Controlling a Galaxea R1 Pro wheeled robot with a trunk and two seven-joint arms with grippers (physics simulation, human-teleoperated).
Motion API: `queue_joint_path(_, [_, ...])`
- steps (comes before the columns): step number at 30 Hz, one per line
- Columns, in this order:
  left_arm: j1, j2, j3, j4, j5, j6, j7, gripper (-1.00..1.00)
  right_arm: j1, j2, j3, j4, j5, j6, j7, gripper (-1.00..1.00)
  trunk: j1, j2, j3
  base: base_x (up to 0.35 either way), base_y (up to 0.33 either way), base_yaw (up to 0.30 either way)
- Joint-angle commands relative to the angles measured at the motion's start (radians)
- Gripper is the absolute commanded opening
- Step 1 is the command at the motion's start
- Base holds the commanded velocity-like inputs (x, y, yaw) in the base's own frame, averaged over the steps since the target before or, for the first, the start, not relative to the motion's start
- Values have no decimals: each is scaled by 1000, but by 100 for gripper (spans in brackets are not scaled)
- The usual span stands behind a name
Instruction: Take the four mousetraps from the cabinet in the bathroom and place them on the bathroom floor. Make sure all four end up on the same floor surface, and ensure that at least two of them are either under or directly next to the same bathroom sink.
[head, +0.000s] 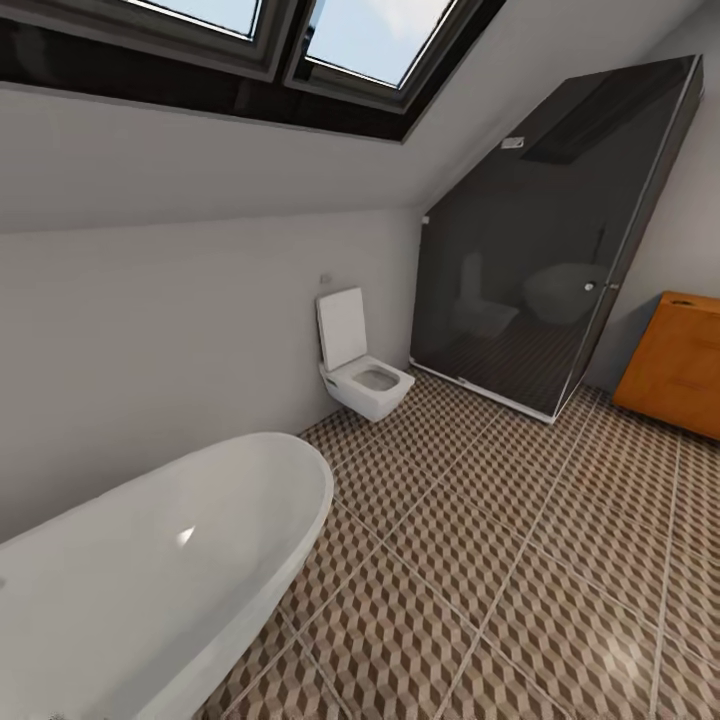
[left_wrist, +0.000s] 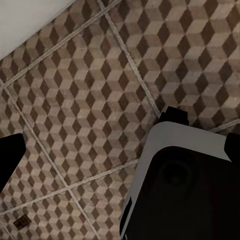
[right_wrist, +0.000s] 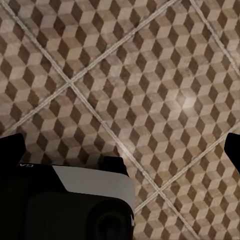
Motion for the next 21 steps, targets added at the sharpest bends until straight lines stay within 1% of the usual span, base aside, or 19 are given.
queue_joint_path(1, [-1,0,-9,1,7,2,1,100,-1,1,9,2,-10,-5,-2,100,0,-1,-3,0,0,0])
queue_joint_path(21, [-1,0,-9,1,7,2,1,100,-1,0,9,2,-10,-5,-2,100,0,-1,-35,0,0,0])
